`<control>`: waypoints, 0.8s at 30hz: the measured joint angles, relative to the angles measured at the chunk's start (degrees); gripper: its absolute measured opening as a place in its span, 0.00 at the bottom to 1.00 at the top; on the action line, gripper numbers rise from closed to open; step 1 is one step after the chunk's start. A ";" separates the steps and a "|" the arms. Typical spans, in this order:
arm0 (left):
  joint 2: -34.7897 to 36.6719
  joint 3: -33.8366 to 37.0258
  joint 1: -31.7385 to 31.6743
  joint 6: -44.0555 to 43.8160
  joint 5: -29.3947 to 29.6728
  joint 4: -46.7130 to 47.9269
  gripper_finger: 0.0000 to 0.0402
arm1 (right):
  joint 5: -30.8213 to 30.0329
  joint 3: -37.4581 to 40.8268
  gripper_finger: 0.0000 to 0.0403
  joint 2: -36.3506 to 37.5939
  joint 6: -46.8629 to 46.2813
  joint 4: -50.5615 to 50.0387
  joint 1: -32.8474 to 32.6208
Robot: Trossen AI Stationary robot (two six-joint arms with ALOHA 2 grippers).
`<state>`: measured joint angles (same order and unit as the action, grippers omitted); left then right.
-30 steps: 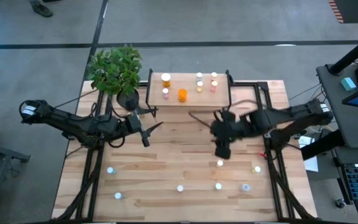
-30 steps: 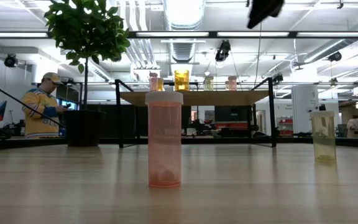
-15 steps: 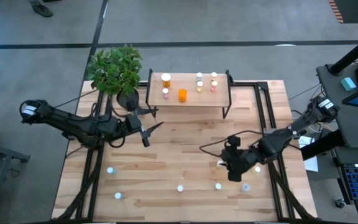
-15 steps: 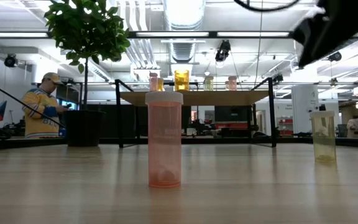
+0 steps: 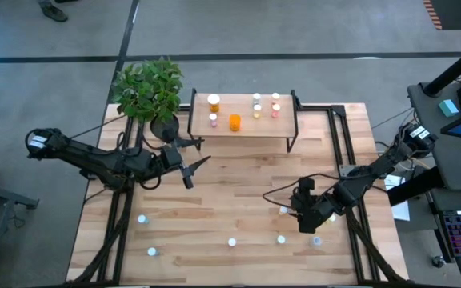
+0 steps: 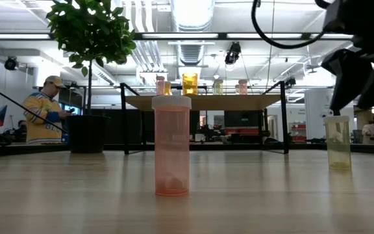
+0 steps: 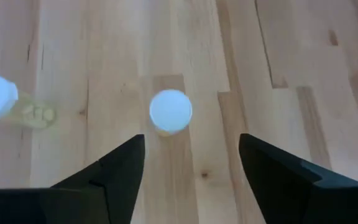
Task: Pick and place medicine bottles onto shelf by color
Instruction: Put the yellow pill bottle on the shelf
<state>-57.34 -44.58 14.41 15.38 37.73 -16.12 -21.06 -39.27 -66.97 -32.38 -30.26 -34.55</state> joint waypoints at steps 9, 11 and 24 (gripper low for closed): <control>0.00 0.00 0.00 0.00 0.11 -0.22 0.57 | -1.59 10.89 0.61 -0.71 3.32 23.47 -0.45; 0.00 0.00 -0.04 0.00 0.11 -0.22 0.57 | -2.60 12.75 0.60 -0.71 3.77 27.37 -0.45; 0.04 -0.02 -0.04 0.02 0.09 -0.87 0.57 | -4.67 15.88 0.55 -0.71 4.93 32.76 -0.43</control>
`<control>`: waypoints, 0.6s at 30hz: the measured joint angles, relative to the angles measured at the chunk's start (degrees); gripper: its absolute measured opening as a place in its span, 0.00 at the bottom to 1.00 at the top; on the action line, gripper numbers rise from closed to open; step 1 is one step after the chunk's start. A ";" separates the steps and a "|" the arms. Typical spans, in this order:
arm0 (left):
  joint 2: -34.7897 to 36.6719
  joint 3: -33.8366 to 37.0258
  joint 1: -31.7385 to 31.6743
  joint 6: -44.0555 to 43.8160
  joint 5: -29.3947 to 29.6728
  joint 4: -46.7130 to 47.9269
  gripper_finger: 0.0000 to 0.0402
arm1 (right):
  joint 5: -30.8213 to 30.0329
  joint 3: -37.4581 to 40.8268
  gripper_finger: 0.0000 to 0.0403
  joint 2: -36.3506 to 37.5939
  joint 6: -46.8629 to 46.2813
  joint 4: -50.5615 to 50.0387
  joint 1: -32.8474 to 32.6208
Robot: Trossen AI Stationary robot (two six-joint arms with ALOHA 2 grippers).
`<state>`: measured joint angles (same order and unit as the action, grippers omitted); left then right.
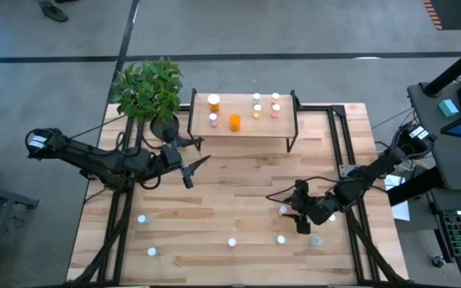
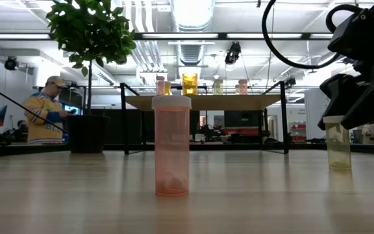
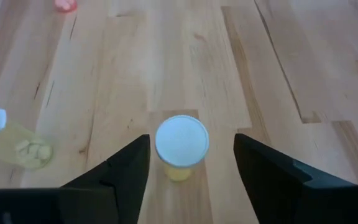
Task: Pick and place medicine bottles onto shelf by color
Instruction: Put the yellow pill bottle on the shelf
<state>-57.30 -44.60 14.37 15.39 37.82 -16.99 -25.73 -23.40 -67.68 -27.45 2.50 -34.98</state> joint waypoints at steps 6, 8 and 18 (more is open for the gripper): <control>0.00 0.00 0.00 -0.01 -0.02 -0.04 0.57 | 0.06 0.00 0.45 0.00 0.01 0.17 0.00; 0.00 0.00 0.00 0.01 -0.04 -0.04 0.57 | 0.17 0.00 0.43 0.00 0.03 0.39 0.00; 0.00 0.00 0.00 0.01 -0.17 -0.09 0.57 | 0.26 0.00 0.36 0.03 0.08 1.27 0.00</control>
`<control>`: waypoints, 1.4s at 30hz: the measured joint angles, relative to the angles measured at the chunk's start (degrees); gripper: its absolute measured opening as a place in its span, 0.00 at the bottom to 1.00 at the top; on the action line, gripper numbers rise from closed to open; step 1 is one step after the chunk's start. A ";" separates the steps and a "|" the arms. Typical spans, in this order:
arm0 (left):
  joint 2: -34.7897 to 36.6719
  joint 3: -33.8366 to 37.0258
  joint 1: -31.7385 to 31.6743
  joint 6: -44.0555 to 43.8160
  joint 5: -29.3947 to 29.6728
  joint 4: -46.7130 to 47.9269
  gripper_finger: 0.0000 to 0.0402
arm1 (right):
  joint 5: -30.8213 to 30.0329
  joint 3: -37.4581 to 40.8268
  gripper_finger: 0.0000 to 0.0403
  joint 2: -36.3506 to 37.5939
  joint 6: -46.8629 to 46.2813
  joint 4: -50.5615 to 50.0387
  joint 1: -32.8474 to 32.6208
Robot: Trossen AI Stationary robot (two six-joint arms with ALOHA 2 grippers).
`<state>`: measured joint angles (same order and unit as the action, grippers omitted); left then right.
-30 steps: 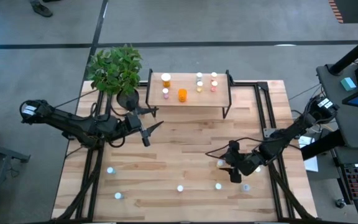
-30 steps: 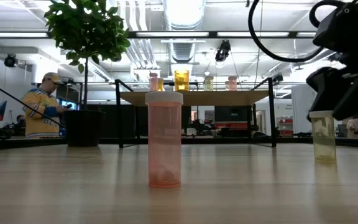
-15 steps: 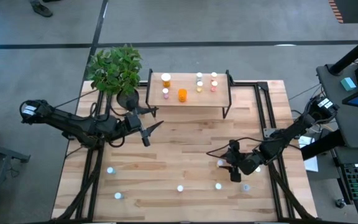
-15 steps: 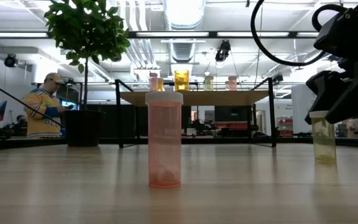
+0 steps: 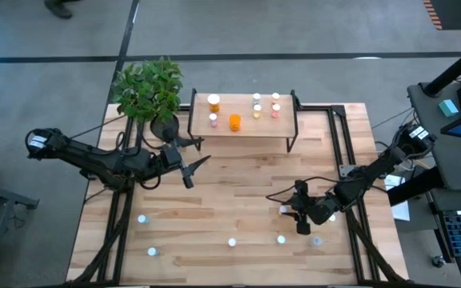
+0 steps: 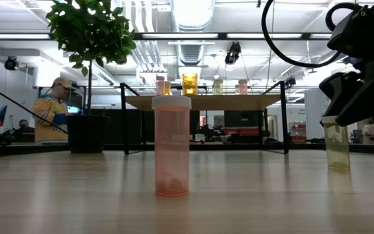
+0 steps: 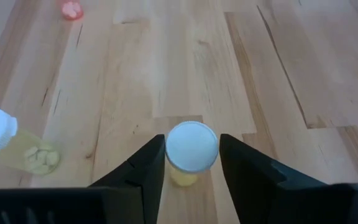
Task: Pick and place medicine bottles onto shelf by color
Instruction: Put the yellow pill bottle on the shelf
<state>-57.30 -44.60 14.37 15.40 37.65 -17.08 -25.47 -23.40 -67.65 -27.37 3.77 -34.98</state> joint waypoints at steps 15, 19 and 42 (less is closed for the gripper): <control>0.00 -0.02 0.00 0.25 0.02 -1.00 0.57 | -1.68 -17.65 0.36 5.50 2.30 -15.88 12.64; 0.00 -0.02 0.00 0.78 0.04 -0.92 0.57 | 2.18 -23.92 0.36 5.29 8.03 -20.57 18.23; 0.02 -0.04 -0.02 1.46 0.20 -1.15 0.57 | 2.80 -2.60 0.63 6.35 -3.55 -14.66 -0.04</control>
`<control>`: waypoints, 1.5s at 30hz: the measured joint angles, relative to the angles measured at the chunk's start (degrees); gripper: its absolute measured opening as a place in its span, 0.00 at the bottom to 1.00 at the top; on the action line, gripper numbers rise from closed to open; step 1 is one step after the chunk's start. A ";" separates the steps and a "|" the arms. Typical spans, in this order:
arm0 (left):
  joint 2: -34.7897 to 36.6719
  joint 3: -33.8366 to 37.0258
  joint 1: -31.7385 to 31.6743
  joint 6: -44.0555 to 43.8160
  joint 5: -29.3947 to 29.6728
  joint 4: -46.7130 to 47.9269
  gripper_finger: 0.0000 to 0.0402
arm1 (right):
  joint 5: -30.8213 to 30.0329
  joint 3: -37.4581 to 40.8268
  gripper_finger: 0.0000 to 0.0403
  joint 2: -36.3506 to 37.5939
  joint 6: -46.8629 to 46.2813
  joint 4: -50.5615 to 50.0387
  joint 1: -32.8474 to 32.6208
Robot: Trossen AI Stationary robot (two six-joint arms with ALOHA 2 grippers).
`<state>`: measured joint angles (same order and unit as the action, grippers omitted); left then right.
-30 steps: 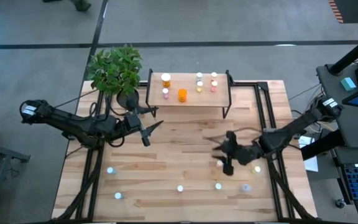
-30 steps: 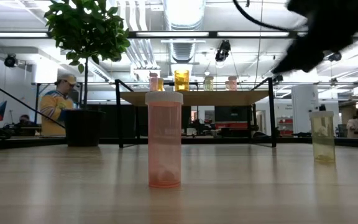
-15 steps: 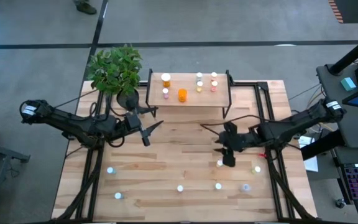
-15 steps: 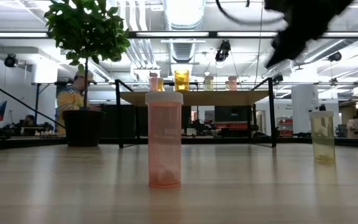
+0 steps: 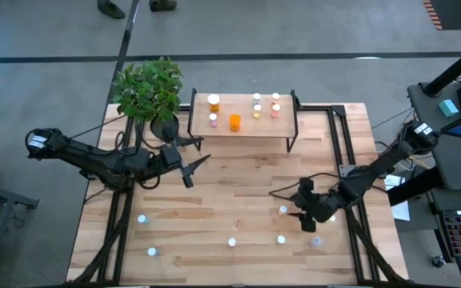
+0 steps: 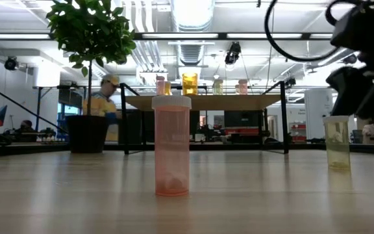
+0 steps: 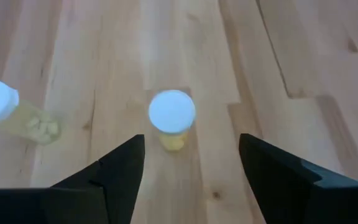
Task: Pick and place medicine bottles onto shelf by color
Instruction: Put the yellow pill bottle on the shelf
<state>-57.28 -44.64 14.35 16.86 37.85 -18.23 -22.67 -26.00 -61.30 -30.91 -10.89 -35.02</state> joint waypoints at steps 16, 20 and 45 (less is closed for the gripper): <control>0.04 0.00 0.00 0.00 -0.02 -2.92 0.57 | -1.58 15.28 0.53 0.00 8.07 35.25 -0.22; 0.04 0.00 0.00 0.00 -0.02 -3.85 0.57 | -2.00 15.01 0.52 0.00 8.83 35.25 -0.22; 0.04 0.00 0.00 0.02 -0.07 -3.81 0.57 | -2.87 12.51 0.52 -0.04 8.76 32.43 -0.22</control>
<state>-57.23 -44.64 14.35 16.88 37.78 -22.04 -25.55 -13.49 -61.34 -22.15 21.54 -35.24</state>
